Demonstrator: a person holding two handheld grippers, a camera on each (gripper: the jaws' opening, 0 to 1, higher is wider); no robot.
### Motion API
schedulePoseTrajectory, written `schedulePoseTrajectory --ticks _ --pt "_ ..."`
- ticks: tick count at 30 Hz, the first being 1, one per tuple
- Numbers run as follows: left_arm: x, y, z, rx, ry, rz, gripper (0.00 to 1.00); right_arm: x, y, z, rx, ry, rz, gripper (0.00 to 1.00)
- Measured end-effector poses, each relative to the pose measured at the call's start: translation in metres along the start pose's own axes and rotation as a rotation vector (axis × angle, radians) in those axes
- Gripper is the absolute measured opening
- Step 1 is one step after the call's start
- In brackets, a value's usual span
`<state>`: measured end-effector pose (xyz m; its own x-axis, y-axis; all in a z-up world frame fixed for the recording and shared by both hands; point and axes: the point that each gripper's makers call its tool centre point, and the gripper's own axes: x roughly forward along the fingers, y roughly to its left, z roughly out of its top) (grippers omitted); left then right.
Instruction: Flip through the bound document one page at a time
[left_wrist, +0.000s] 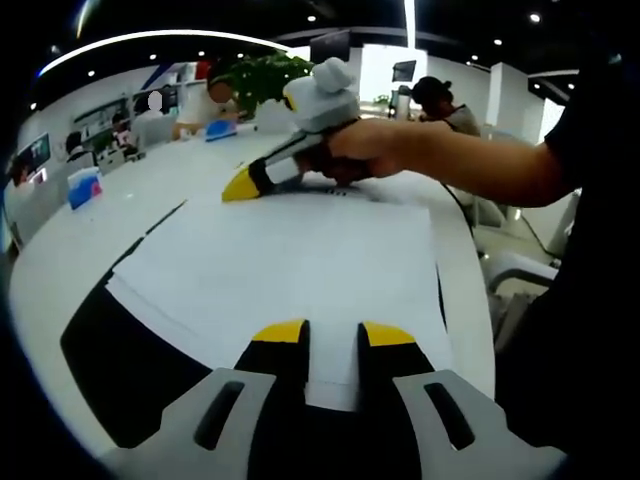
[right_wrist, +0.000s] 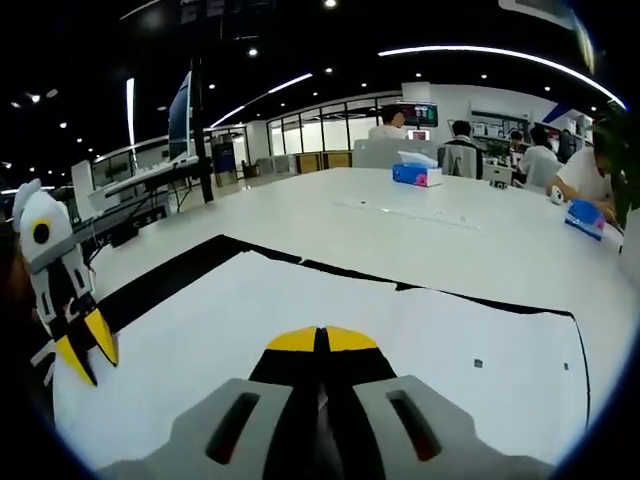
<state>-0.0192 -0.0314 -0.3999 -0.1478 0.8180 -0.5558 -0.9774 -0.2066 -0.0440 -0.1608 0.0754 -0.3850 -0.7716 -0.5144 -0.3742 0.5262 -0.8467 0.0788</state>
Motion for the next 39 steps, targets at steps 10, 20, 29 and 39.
schedulePoseTrajectory --ticks 10,20,29,39 --pt "0.0 -0.001 0.0 0.0 0.002 0.011 0.22 -0.024 0.02 -0.009 -0.051 -0.031 -0.024 0.02" --pt "0.0 -0.003 0.0 -0.009 -0.019 0.004 0.22 -0.055 0.04 -0.022 -0.068 -0.044 -0.038 0.02" --pt "0.001 -0.006 0.0 -0.015 -0.018 0.001 0.23 -0.075 0.054 -0.034 -0.088 -0.037 -0.061 0.02" --pt "0.0 -0.006 0.0 -0.009 -0.018 0.001 0.23 -0.097 0.073 -0.049 -0.028 -0.042 -0.072 0.02"
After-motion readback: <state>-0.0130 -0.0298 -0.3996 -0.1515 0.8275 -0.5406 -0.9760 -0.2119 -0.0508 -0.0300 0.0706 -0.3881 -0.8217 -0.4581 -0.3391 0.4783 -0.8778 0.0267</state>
